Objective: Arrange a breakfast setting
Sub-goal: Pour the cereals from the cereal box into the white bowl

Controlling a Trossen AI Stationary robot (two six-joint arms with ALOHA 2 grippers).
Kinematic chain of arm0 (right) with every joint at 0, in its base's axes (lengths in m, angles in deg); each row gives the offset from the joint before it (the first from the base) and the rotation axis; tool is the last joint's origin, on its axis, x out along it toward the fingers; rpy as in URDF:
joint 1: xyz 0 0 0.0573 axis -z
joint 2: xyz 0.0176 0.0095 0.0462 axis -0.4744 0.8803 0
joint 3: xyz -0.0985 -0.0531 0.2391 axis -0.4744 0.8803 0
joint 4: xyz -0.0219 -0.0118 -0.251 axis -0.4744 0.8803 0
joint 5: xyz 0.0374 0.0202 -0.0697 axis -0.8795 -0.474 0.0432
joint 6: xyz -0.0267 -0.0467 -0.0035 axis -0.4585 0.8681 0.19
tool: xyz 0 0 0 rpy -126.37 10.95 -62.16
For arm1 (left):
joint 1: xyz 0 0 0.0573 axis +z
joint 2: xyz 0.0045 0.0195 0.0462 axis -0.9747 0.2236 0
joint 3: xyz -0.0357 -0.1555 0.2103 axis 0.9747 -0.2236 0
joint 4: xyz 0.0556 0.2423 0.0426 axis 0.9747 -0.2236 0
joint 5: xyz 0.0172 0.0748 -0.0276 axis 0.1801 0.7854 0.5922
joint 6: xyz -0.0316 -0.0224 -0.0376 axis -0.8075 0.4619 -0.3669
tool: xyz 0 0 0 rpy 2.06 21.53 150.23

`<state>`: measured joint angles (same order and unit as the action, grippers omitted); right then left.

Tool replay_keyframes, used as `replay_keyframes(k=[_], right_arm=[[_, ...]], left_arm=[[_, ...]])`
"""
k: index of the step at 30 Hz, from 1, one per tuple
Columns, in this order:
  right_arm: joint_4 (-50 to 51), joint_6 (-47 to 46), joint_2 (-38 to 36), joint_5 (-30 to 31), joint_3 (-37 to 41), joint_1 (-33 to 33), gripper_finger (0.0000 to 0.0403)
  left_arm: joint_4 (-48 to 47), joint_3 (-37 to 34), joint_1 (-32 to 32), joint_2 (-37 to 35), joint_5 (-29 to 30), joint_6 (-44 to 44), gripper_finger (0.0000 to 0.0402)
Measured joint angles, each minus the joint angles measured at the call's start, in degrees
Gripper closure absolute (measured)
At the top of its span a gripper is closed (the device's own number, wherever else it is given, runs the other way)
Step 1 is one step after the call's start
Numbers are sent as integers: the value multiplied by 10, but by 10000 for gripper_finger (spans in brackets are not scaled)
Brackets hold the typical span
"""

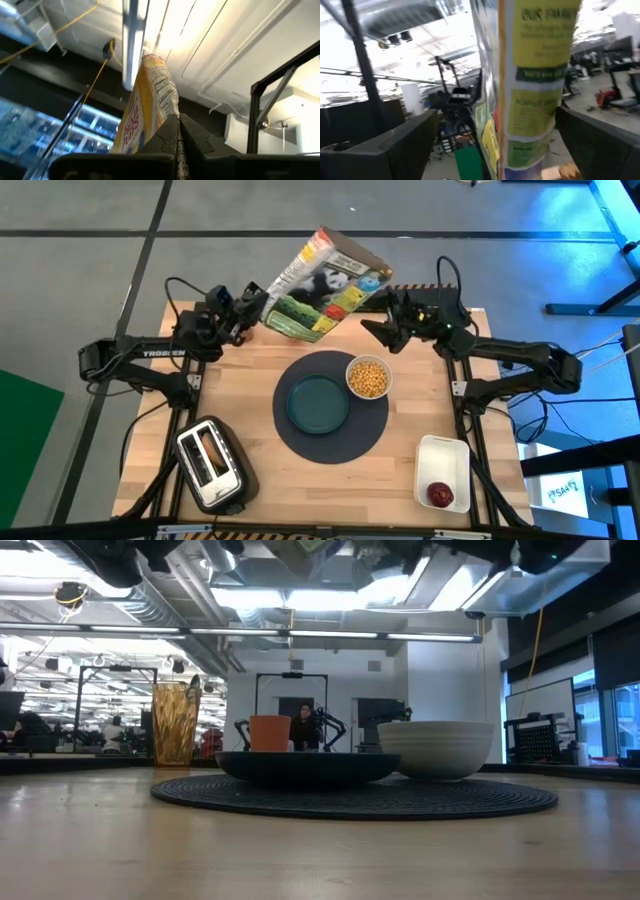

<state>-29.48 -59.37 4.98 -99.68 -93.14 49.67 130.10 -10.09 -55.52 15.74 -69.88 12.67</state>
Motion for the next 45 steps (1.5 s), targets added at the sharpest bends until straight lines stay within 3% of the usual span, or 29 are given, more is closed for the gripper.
replay_keyframes(k=[9, 18, 22, 28, 29, 35, 39, 45], right_arm=[[17, 3, 54, -17, -93, 0, 31], [107, -2, 96, -46, -166, 0, 46], [113, 8, 96, -45, -174, -8, 130], [145, 19, 93, -71, -174, -5, 345], [154, 20, 91, -79, -174, -5, 358], [276, 50, 59, -63, -174, -7, 356], [386, 115, 25, -50, -173, -8, 357], [507, 174, -10, -53, -173, -8, 357]], left_arm=[[25, 0, -29, 0, 3, 36, 401], [19, 0, -52, 0, -11, 60, 401], [-11, 0, -52, -2, 3, 62, 400], [-128, 1, -51, -3, -2, 45, 359], [-156, 1, -51, -3, -9, 44, 347], [-276, 1, -41, 0, -69, 44, 274], [-289, 0, -29, 0, -106, 44, 234], [-341, 44, -17, 8, -124, 33, 216]])
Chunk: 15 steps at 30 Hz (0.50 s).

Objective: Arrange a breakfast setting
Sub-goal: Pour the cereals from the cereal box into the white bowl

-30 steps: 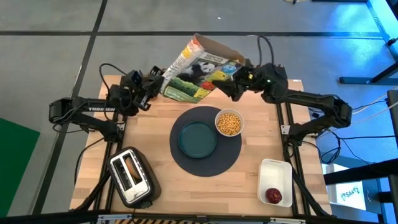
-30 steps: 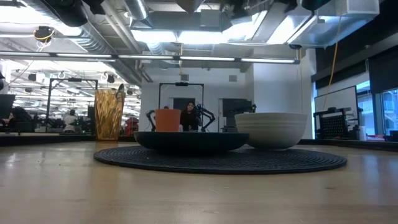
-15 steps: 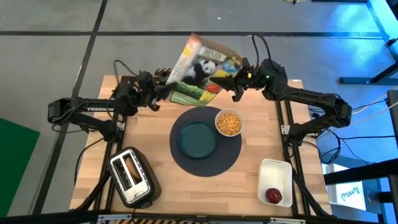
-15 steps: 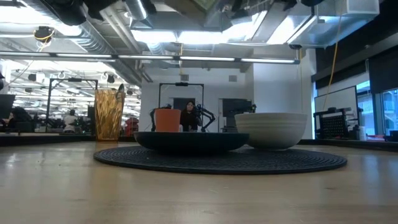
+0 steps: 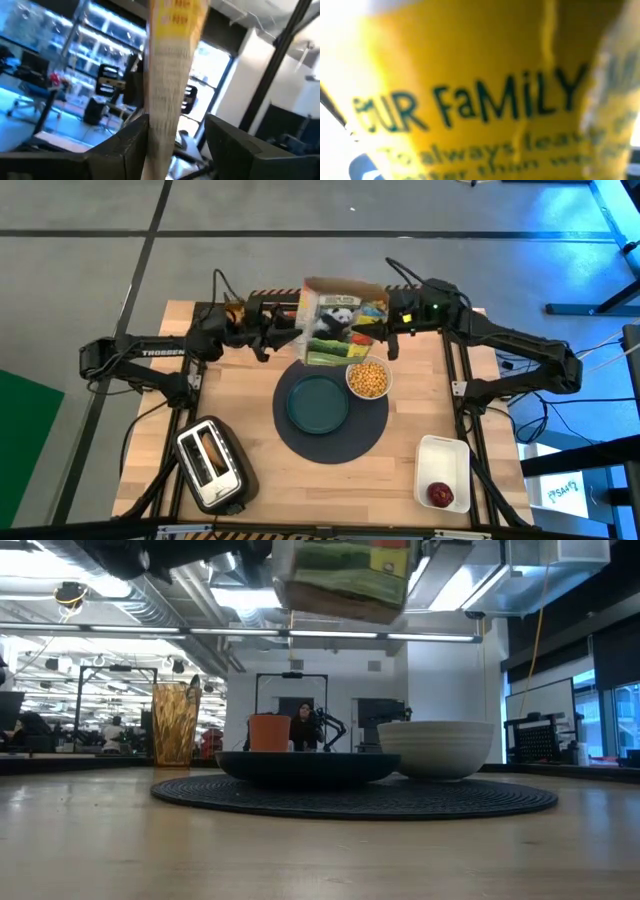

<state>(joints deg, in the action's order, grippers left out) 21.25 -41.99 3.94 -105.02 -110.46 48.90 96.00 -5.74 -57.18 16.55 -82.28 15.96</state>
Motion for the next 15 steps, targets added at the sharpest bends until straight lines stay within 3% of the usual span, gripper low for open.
replay_keyframes(k=[5, 8, 13, 15], right_arm=[[24, 15, 0, -20, 0, 0, 353], [35, 27, 3, -50, 0, 0, 327], [28, 25, -6, -50, 0, 0, 263], [29, 24, -14, -49, 0, 0, 234]], left_arm=[[-134, 95, -13, 39, -46, 63, 232], [-199, 148, -17, 65, -49, 79, 256], [-254, 202, -16, 95, -98, 132, 367], [-254, 203, -16, 96, -105, 142, 390]])
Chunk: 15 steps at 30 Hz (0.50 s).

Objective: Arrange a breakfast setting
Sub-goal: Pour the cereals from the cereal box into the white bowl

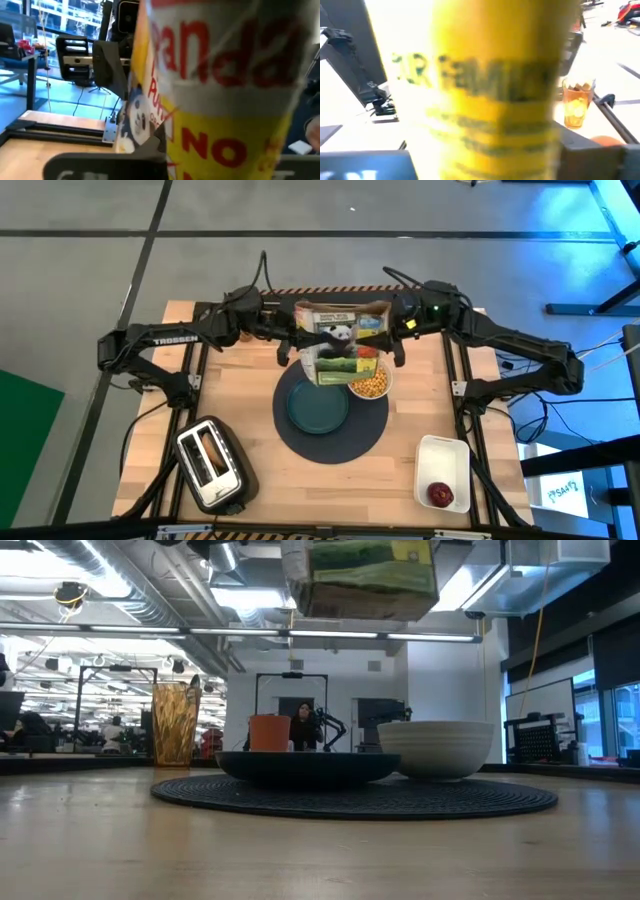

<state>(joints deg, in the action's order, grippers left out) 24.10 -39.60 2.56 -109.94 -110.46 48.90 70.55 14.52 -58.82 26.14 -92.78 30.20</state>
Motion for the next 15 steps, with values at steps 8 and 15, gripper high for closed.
replay_keyframes(k=[8, 15], right_arm=[[-42, -61, -25, 21, 0, 0, 157], [-42, -78, -20, 17, 0, 0, 213]], left_arm=[[-12, 2, 2, 0, -6, 53, 399], [-23, 2, 4, 5, 4, 66, 400]])
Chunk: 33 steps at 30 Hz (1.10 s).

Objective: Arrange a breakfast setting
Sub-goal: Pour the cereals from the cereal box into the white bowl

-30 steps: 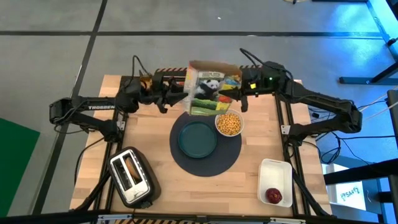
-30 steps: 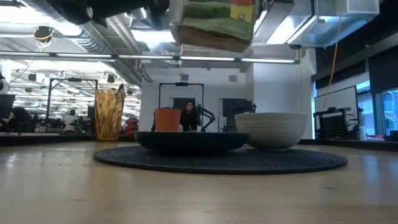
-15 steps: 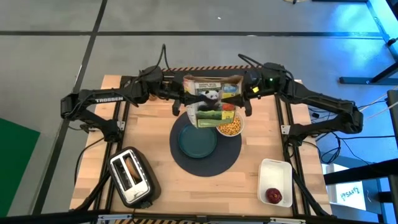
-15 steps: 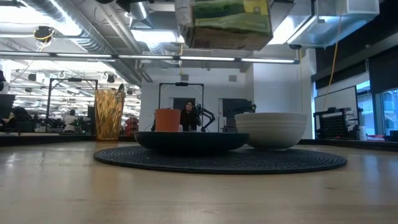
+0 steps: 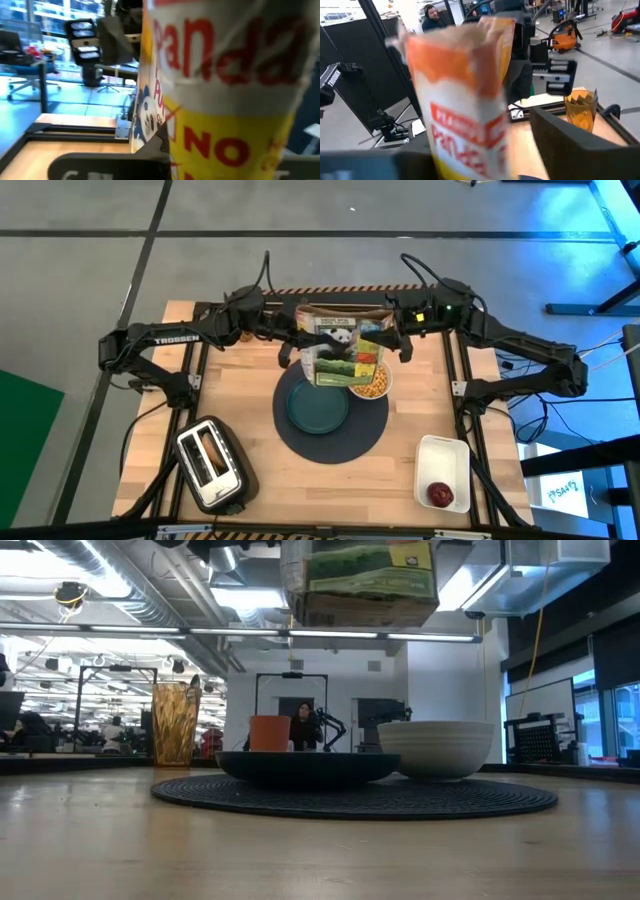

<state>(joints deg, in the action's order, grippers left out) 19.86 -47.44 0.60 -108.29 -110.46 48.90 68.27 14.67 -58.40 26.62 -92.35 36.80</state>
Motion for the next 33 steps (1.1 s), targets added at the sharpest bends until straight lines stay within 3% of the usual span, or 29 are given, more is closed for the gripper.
replay_keyframes(k=[4, 5, 13, 20, 24, 30, 33], right_arm=[[1, 27, 0, 11, 0, -5, 362], [1, 37, 0, 29, 0, -13, 380], [66, 80, -12, 165, 0, -29, 401], [156, 135, -69, 390, 7, -30, 402], [134, 156, -138, 493, 77, -28, 403], [75, 148, -256, 555, 249, -13, 403], [40, 139, -296, 620, 326, -7, 403]], left_arm=[[3, 0, 2, 0, 40, -1, 383], [5, 0, 4, 0, 42, -1, 373], [-27, 0, 41, -14, 47, -46, 254], [-113, 0, 69, -37, 94, -47, 177], [-142, 0, 72, -46, 99, -44, 163], [-155, 0, 67, -46, 110, -39, 167], [-157, 0, 66, -46, 110, -30, 167]])
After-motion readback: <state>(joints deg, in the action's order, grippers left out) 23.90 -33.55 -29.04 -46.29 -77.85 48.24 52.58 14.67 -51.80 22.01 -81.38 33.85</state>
